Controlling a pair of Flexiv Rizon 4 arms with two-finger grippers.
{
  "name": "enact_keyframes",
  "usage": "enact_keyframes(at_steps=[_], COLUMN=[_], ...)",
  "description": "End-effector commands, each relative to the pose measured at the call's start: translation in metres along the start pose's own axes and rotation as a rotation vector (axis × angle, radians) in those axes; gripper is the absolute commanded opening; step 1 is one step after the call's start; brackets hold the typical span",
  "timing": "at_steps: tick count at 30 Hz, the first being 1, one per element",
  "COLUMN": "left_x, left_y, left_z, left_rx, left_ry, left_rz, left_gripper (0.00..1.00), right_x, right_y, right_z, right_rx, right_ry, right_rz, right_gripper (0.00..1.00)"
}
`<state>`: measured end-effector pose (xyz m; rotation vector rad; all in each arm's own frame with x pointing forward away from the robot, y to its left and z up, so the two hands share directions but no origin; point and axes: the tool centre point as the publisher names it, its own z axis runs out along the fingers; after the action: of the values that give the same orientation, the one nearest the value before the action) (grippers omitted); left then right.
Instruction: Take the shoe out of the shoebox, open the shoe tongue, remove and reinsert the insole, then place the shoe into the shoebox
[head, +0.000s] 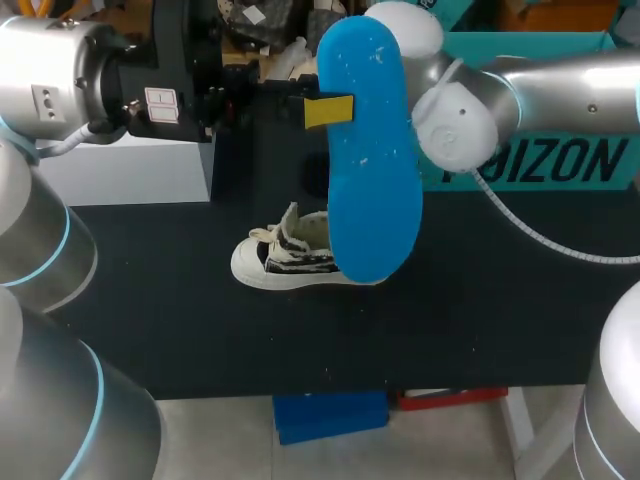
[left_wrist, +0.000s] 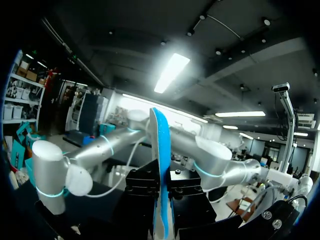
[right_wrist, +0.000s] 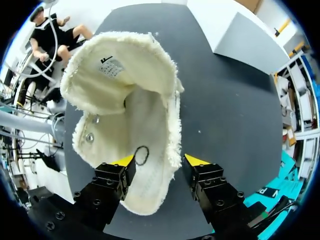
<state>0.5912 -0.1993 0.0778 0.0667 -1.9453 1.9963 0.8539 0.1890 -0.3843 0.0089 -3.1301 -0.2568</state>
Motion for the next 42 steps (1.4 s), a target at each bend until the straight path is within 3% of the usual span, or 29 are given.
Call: enact_keyframes(at_steps=[1,7,10,18,21,22,23,42], left_x=[0.0,0.0,0.0,0.0,0.0,0.0,0.0,0.0], left_y=[0.001,0.001,0.001,0.001,0.001,0.001,0.001,0.001], left_z=[0.001,0.001,0.001,0.001,0.001,0.001,0.001,0.001], left_rx=[-0.003,-0.003,-0.003,-0.003,-0.003,-0.003,-0.003,-0.003], left_ry=[-0.002,-0.002,-0.002,-0.002,-0.002,-0.002,-0.002,-0.002], left_rz=[-0.002,-0.002,-0.002,-0.002,-0.002,-0.002,-0.002,-0.002], left_gripper=[0.0,0.0,0.0,0.0,0.0,0.0,0.0,0.0], right_x=[-0.004,-0.005,-0.004,-0.004,-0.003,-0.003,-0.001,-0.001], right_y=[0.009,0.015,0.016,0.018,0.018,0.019,0.019,0.019], right_z=[0.008,0.016,0.019,0.024,0.026,0.027,0.03,0.03], right_rx=[0.162,0.164,0.163,0.154,0.145,0.143,0.115,0.115], right_ry=[0.013,0.029,0.034,0.036,0.034,0.034,0.063,0.063], right_rz=[-0.004,-0.008,-0.008,-0.002,0.002,0.005,0.01,0.01], right_gripper=[0.54,0.5,0.58,0.57,0.41,0.0,0.0,0.0])
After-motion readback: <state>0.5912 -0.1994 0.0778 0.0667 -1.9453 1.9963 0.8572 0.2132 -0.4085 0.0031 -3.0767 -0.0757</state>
